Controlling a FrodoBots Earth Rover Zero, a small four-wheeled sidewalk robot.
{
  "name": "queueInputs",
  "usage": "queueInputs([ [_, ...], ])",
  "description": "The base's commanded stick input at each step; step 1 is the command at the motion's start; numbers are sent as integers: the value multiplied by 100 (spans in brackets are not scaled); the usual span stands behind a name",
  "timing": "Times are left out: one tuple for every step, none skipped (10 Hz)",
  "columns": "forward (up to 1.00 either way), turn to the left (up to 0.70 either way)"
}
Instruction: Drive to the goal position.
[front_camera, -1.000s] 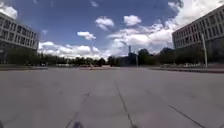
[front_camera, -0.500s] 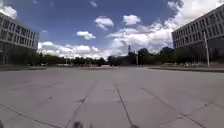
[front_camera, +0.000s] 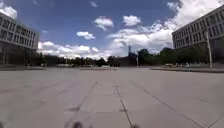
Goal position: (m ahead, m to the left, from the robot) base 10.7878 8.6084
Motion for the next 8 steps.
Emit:
queueInputs([
  [70,0],
  [70,0],
  [70,0],
  [70,0],
  [70,0],
  [70,0],
  [70,0],
  [70,0],
])
